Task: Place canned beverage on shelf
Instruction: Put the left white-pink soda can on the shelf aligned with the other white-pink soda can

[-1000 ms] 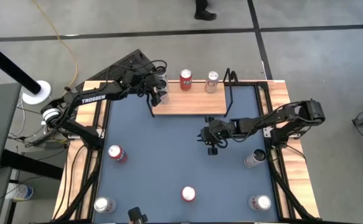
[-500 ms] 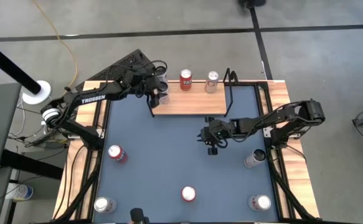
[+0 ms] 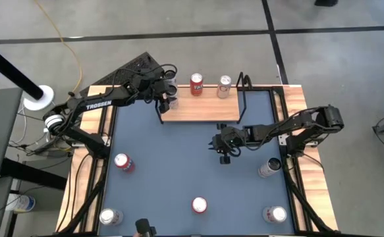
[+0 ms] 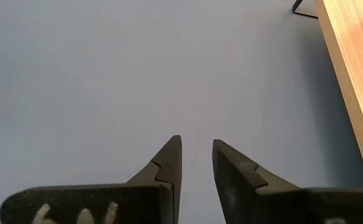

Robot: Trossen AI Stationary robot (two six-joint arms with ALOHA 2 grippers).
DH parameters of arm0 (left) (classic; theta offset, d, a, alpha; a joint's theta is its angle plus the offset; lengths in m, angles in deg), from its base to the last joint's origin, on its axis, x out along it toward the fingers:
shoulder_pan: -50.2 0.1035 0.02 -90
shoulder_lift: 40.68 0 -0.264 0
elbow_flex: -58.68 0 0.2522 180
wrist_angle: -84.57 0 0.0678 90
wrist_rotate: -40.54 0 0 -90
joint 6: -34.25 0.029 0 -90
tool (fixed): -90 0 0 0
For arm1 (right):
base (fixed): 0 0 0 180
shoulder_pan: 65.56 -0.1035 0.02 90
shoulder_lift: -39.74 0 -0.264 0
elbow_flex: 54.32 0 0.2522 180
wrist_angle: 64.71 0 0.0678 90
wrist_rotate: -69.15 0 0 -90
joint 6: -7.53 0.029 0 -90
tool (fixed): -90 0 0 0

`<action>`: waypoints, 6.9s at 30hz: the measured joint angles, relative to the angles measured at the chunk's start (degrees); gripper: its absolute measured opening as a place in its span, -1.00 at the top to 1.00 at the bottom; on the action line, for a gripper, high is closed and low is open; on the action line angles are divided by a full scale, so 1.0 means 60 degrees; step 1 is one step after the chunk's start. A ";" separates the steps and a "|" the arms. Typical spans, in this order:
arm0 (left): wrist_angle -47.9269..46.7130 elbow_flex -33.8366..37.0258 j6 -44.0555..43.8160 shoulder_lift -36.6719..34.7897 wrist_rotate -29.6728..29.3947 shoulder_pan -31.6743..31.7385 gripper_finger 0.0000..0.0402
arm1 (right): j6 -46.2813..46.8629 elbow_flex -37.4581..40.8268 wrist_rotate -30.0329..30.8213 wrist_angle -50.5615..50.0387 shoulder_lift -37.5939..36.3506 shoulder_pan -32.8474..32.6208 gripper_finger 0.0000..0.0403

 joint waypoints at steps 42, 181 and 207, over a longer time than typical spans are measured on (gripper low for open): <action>0.0035 -0.0018 0.0103 0.0009 -0.0550 -0.0277 -0.35 | -0.0058 0.0000 0.0000 0.0000 0.0000 0.0000 0.52; -0.0114 -0.0022 -0.1973 -0.0210 -0.2659 -0.1294 -0.26 | -0.0076 0.0000 -0.0011 0.0062 0.0000 0.0000 0.52; -0.0104 0.0033 -0.1206 -0.0439 0.1116 0.0361 -0.27 | -0.0076 0.0000 -0.0007 0.0062 0.0000 0.0000 0.52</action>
